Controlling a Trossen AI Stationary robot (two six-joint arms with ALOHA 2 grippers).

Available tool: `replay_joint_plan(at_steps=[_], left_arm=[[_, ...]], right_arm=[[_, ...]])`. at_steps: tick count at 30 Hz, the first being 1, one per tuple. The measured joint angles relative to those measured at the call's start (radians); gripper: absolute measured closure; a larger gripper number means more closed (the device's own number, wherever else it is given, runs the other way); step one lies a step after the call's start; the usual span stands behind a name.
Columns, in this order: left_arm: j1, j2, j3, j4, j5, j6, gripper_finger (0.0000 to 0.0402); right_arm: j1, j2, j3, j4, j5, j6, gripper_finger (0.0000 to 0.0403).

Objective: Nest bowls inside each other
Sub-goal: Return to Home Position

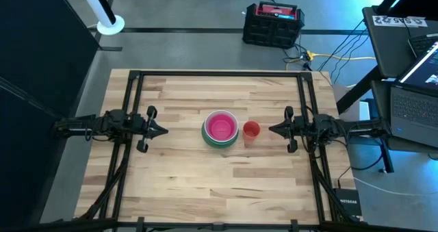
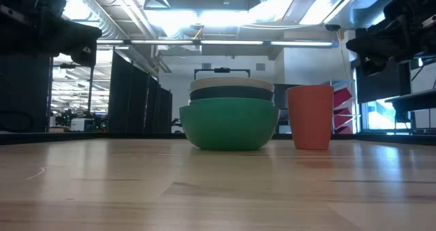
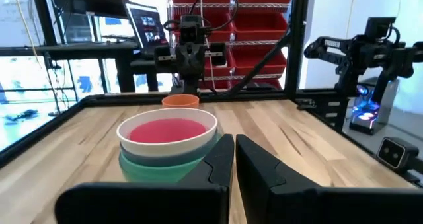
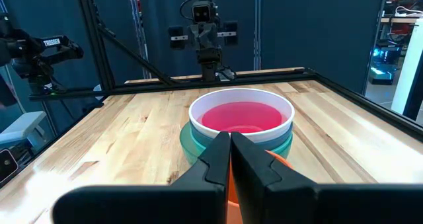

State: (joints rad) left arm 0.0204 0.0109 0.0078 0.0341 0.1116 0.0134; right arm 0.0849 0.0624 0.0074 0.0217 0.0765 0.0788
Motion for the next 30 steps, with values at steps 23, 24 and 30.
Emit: replay_joint_plan(at_steps=[23, 24, 30], left_arm=[[0.0, 0.0, 0.0, 0.0, 0.0, -0.021, 0.0402], [0.0, 0.0, 0.0, 0.0, 0.0, -0.021, 0.0402], [0.0, 0.0, 0.0, -0.001, 0.0, -0.021, 0.0402]], right_arm=[[0.0, 0.0, 0.0, 0.0, 0.0, 0.001, 0.0402], [0.0, 0.0, 0.0, 0.0, 0.001, 0.001, 0.0402], [0.0, 0.0, 0.0, 0.0, 0.001, 0.001, 0.0402]])
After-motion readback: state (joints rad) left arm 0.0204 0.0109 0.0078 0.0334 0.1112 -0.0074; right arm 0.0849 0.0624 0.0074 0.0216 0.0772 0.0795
